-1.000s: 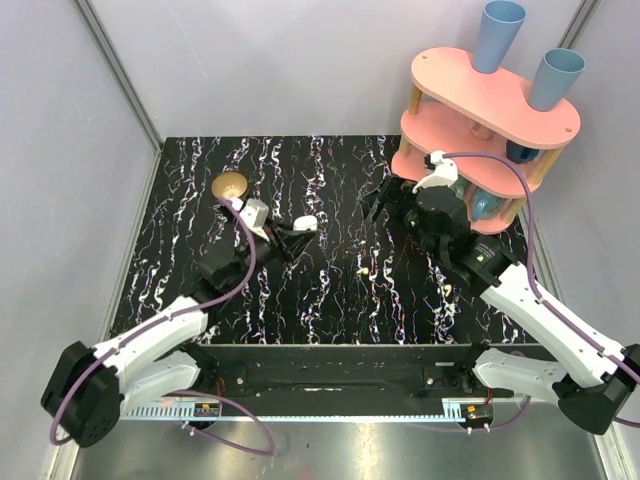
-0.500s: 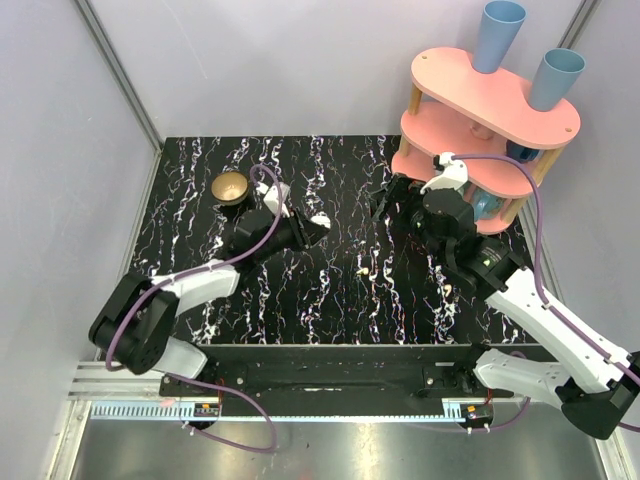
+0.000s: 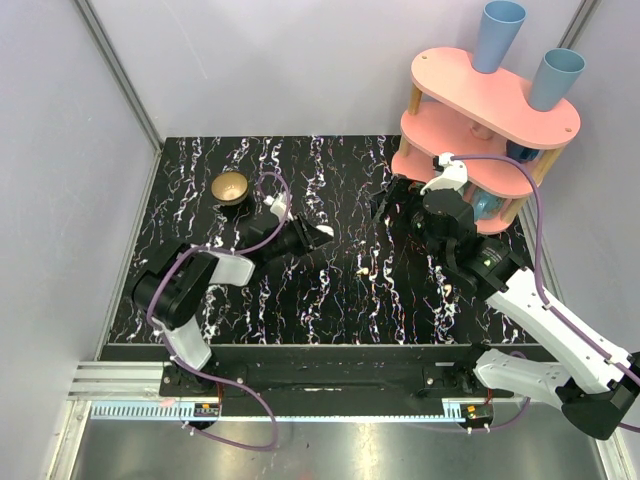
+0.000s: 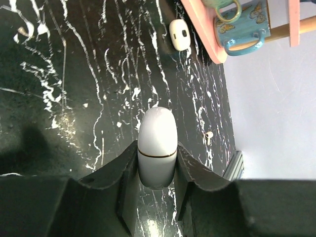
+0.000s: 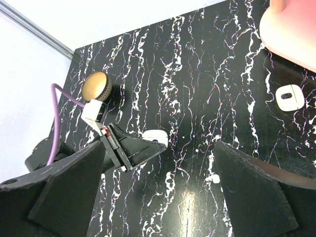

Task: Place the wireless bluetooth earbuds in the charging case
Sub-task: Place the charging case with the earbuds at the center of the board, then pick up the charging case from the corner of the board.

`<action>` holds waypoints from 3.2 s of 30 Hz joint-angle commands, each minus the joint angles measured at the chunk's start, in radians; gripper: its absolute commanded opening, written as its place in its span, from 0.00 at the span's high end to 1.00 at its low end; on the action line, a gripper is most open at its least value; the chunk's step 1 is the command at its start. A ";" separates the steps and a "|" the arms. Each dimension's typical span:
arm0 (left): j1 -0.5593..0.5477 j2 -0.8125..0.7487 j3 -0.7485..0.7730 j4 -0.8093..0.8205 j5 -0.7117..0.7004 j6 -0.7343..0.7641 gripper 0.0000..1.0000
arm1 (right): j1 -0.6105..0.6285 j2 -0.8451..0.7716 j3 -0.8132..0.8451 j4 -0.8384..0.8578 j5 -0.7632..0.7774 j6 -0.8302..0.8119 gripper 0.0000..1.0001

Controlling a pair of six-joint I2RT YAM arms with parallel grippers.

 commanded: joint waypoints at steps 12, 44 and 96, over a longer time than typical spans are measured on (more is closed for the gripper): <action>0.029 0.182 -0.055 0.321 0.062 -0.139 0.96 | -0.002 0.015 0.028 0.008 0.002 -0.014 0.00; 0.045 0.331 -0.060 0.421 0.080 -0.210 0.62 | -0.019 0.051 0.027 0.011 -0.024 -0.023 0.00; 0.075 -0.654 -0.102 -0.242 -0.085 0.220 0.46 | -0.313 0.342 -0.067 -0.044 -0.009 -0.318 0.00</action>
